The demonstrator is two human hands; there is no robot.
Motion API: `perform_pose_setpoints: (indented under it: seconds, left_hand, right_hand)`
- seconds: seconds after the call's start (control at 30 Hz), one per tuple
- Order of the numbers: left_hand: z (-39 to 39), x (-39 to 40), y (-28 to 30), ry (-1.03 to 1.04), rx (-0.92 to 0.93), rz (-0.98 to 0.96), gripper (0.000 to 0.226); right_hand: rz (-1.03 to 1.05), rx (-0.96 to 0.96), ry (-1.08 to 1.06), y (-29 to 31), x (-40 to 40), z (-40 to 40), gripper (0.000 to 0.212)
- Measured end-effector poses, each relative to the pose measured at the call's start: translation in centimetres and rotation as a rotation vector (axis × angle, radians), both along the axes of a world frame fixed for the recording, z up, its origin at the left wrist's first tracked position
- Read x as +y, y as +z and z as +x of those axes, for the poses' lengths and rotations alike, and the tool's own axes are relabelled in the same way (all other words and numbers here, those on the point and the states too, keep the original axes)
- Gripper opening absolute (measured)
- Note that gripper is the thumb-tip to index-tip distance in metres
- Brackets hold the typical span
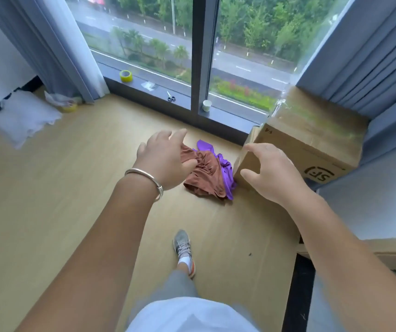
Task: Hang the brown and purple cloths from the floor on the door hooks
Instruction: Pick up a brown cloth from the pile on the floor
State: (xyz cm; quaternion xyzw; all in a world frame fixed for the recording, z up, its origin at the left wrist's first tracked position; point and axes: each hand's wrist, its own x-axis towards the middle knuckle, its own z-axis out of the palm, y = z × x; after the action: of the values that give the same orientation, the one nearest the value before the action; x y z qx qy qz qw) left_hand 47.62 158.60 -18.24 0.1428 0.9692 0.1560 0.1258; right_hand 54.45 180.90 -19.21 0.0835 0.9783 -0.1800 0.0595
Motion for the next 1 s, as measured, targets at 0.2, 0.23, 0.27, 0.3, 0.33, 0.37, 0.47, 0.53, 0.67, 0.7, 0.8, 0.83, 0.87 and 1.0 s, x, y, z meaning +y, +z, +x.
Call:
perform_pose_setpoints:
  seconds: [0.2, 0.23, 0.27, 0.3, 0.33, 0.37, 0.47, 0.53, 0.67, 0.7, 0.8, 0.83, 0.87, 1.0]
  left_hand:
    - [-11.7, -0.9, -6.8, -0.004, -0.098, -0.013, 0.068]
    - [-13.2, -1.1, -8.1, -0.008, -0.110, -0.028, 0.067]
    - [-14.7, -1.4, -9.4, -0.009, -0.122, -0.044, 0.066]
    - [-16.0, -1.7, -10.8, -0.008, -0.133, -0.062, 0.066]
    - [-17.3, -2.0, -12.2, -0.005, -0.143, -0.080, 0.065]
    - [-18.4, -2.3, -13.7, -0.003, -0.149, -0.097, 0.066]
    - [-21.5, -3.2, -18.1, 0.008, -0.173, -0.135, 0.069]
    - [-23.2, -3.6, -21.2, 0.017, -0.194, -0.144, 0.069]
    - [-26.2, -4.0, -28.3, 0.032, -0.212, -0.164, 0.069]
    - [-26.9, -4.1, -30.2, 0.033, -0.221, -0.173, 0.069]
    - [-29.4, -4.0, -36.0, 0.028, -0.245, -0.191, 0.070]
    - [-30.2, -4.1, -38.0, 0.031, -0.249, -0.195, 0.070]
    - [-31.0, -4.1, -40.0, 0.034, -0.255, -0.201, 0.069]
    - [-33.7, -4.2, -48.7, 0.020, -0.305, -0.267, 0.066]
  right_hand:
    - [0.006, -0.145, 0.032, -6.8, -0.8, -11.0, 0.056]
    - [0.007, -0.158, 0.042, -8.1, -0.9, -12.5, 0.056]
    - [0.006, -0.172, 0.053, -9.4, -1.1, -13.9, 0.056]
    - [0.003, -0.187, 0.065, -10.7, -1.2, -15.3, 0.055]
    - [-0.002, -0.202, 0.079, -11.9, -1.4, -16.5, 0.056]
    - [-0.007, -0.214, 0.097, -13.2, -1.6, -17.7, 0.057]
    - [-0.016, -0.246, 0.150, -17.0, -2.3, -21.2, 0.061]
    - [-0.011, -0.260, 0.186, -19.5, -2.6, -23.4, 0.061]
    - [-0.019, -0.252, 0.269, -25.9, -2.9, -28.2, 0.063]
    - [-0.018, -0.258, 0.295, -27.9, -3.0, -29.5, 0.064]
    - [-0.009, -0.283, 0.360, -34.2, -3.1, -33.1, 0.066]
    - [0.002, -0.290, 0.379, -36.5, -3.2, -34.3, 0.066]
    - [0.017, -0.301, 0.402, -38.9, -3.3, -35.3, 0.065]
    - [0.115, -0.377, 0.540, -48.8, -3.5, -38.5, 0.063]
